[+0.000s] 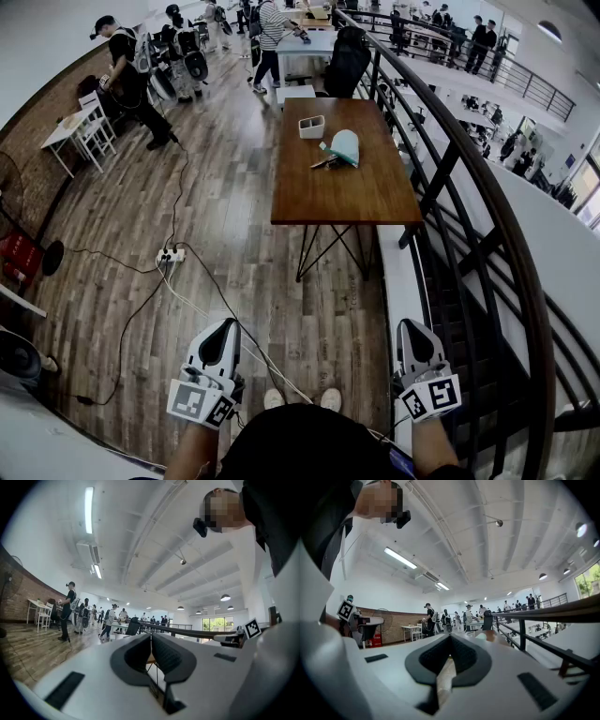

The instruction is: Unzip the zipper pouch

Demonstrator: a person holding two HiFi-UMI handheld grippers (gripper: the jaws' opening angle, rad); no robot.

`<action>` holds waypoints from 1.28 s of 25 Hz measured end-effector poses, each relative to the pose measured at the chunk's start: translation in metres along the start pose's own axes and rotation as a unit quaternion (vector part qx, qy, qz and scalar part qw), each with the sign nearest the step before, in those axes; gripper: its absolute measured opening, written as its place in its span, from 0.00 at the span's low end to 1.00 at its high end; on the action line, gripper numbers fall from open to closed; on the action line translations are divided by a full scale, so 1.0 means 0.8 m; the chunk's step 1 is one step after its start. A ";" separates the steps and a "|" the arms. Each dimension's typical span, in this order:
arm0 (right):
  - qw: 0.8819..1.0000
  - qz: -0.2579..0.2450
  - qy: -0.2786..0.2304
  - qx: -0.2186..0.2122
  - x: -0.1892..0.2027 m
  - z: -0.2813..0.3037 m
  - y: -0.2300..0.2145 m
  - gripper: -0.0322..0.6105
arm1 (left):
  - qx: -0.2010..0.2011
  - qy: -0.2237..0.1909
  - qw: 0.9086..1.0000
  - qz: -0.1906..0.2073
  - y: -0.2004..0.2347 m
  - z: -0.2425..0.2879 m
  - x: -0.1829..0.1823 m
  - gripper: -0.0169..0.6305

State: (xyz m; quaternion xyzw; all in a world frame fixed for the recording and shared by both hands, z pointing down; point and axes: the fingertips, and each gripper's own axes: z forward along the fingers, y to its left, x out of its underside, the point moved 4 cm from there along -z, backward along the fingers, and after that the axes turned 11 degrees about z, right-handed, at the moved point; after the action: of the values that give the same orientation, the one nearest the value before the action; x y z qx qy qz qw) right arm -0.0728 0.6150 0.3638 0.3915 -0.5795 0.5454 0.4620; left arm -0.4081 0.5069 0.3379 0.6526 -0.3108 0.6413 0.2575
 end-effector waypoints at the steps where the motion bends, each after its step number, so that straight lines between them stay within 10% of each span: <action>1: 1.000 0.000 0.001 0.000 0.001 -0.002 -0.001 0.04 | -0.001 -0.001 1.000 0.002 -0.003 -0.001 0.000 0.05; 21: 0.998 0.013 -0.021 -0.061 -0.032 -0.003 -0.031 0.05 | -0.027 -0.018 0.999 -0.002 -0.056 0.030 -0.013 0.05; 32: 0.996 0.032 -0.031 -0.071 -0.051 -0.019 -0.066 0.62 | -0.027 -0.023 0.999 0.009 -0.099 0.062 -0.021 0.44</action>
State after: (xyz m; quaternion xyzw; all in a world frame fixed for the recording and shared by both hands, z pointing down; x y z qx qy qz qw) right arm -0.0097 0.6231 0.3388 0.3556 -0.6434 0.5048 0.4525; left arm -0.3160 0.5247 0.3240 0.6572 -0.3399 0.6196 0.2620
